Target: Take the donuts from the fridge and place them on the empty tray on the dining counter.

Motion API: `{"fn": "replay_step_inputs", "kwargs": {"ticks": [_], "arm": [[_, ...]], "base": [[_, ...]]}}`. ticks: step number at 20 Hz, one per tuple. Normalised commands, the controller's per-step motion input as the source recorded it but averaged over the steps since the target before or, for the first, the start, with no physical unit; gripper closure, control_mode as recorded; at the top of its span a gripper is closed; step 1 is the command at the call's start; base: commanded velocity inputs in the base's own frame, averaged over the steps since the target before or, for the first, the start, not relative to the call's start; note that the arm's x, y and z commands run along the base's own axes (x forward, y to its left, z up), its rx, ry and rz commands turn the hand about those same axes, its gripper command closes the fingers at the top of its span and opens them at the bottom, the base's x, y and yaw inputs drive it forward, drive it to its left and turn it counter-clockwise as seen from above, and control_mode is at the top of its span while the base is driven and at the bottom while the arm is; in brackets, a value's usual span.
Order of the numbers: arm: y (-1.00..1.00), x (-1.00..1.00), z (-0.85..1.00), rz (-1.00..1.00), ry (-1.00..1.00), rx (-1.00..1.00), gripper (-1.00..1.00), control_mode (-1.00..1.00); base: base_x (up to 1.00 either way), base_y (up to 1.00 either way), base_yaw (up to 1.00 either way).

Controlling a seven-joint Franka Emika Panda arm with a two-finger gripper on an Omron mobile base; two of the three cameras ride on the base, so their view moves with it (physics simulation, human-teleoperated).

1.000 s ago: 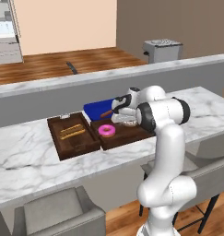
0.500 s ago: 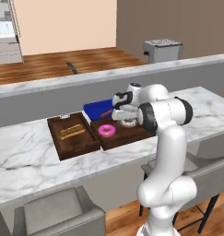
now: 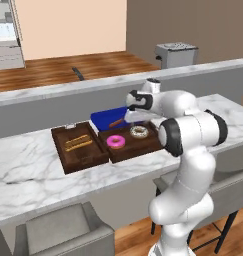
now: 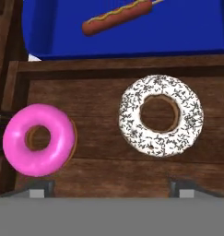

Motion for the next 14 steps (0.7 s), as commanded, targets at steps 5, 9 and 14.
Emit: {"fn": "replay_step_inputs", "kwargs": {"ticks": [5, 9, 14], "arm": [[0.0, -0.83, 1.0, 0.0, -0.21, -0.05, -1.0, -1.0], [-0.12, -1.0, 1.0, 0.0, -0.17, 0.0, -1.0, -1.0], [-0.2, -1.0, 1.0, 0.0, -0.16, 0.0, -1.0, -1.0]], "base": [[0.0, 0.0, 0.0], [0.0, 0.0, 0.0], [0.0, 0.0, 0.0]]}}
